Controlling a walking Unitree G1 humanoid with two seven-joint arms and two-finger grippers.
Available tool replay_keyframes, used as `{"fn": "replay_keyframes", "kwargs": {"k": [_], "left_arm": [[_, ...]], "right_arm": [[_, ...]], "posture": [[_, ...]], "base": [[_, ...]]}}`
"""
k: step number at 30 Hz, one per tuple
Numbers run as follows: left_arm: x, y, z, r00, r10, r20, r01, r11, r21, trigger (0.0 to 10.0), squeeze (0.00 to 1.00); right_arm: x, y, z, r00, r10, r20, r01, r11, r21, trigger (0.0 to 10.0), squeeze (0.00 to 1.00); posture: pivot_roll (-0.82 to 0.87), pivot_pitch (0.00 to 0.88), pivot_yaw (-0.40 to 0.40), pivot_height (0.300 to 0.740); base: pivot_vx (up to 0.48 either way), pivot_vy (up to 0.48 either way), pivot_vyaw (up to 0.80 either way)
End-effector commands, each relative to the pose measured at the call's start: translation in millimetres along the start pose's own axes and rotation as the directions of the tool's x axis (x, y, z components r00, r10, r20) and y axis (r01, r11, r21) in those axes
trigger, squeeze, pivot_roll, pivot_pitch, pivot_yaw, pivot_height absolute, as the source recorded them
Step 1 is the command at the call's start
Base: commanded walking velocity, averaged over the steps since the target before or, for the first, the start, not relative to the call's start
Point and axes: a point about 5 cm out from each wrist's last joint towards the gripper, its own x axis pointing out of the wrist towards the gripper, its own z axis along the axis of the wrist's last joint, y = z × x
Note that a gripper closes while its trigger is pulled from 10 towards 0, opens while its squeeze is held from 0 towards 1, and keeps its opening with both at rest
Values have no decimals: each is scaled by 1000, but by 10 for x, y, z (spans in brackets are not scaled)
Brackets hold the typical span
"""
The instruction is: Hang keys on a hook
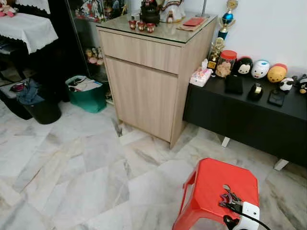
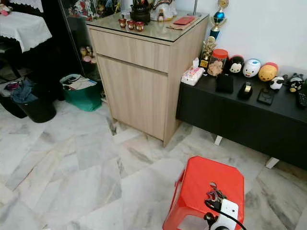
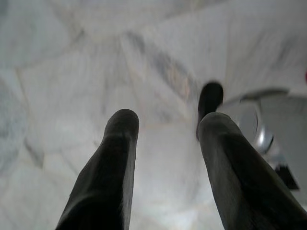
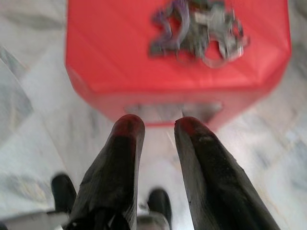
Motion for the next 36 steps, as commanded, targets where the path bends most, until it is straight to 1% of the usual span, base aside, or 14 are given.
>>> {"fn": "replay_keyframes", "kwargs": {"k": [1, 4, 8, 10, 12, 14, 17, 19, 22, 26, 33, 34, 36], "left_arm": [[-1, 16, 21, 1000, -6, 13, 6, 1000, 11, 10000, 0], [2, 12, 35, 1000, -6, 21, 6, 1000, 1, 10000, 0], [6, -26, 31, 1000, 0, 23, 0, 1000, -14, 10000, 0], [9, -38, 35, 1000, 6, 26, -5, 1000, -27, 10000, 0], [9, -43, 34, 999, 18, 30, -16, 998, -56, 10000, 0], [8, -46, 29, 999, 20, 33, -18, 998, -62, 10000, 0], [-5, -12, 2, 999, 32, 36, -29, 997, -76, 10000, 0], [-15, 10, -18, 998, 40, 39, -37, 996, -83, 10000, 0], [-30, 32, -39, 998, 43, 51, -38, 995, -93, 10000, 0], [-35, 26, -60, 998, 34, 47, -29, 995, -91, 10000, 0], [-35, 28, -70, 998, 46, 41, -42, 995, -92, 10000, 0], [-34, 28, -70, 998, 44, 37, -41, 996, -83, 10000, 0], [-25, 23, -37, 998, 47, 42, -43, 995, -89, 10000, 0]], "right_arm": [[-20, -27, -93, 1000, -17, -18, 17, 1000, 16, 10000, 0], [-32, -54, -129, 999, -24, -22, 24, 1000, 19, 10000, 0], [-51, -137, -137, 999, -49, -17, 50, 998, 34, 10000, 0], [-49, -155, -109, 998, -54, -14, 54, 998, 32, 10000, 0], [-40, -160, -64, 998, -56, -10, 56, 998, 31, 10000, 0], [-34, -161, -23, 998, -58, 2, 58, 998, 9, 10000, 0], [-28, -156, 11, 998, -60, 12, 59, 998, 26, 10000, 0], [-25, -141, 5, 999, -52, 4, 52, 999, 13, 10000, 0], [-9, -91, 34, 999, -47, 9, 47, 999, 6, 10000, 0], [7, -32, 84, 999, -36, 32, 35, 999, 25, 10000, 0], [12, -6, 74, 999, -35, 22, 34, 999, 13, 10000, 0], [12, -9, 76, 999, -36, 22, 35, 999, 12, 10000, 0], [13, -13, 89, 999, -39, 25, 38, 999, 19, 10000, 0]], "posture": [[71, 0, -36, 740], [69, 0, -40, 740], [74, 0, -55, 740], [72, 0, -59, 740], [66, 0, -65, 740], [73, 0, -74, 740], [90, 0, -85, 740], [107, 0, -93, 740], [119, 0, -96, 740], [119, 0, -84, 740], [96, 0, -73, 740], [96, 0, -73, 740], [98, 0, -75, 740]], "base": [[0, 0, 0], [0, 0, 0], [0, 0, 0], [0, 0, -281], [0, 0, -712], [0, 0, -700], [0, 0, -700], [0, 0, -700], [0, 0, 0], [0, 0, 0], [0, 0, 0], [274, 0, 0], [272, 0, 0]]}}
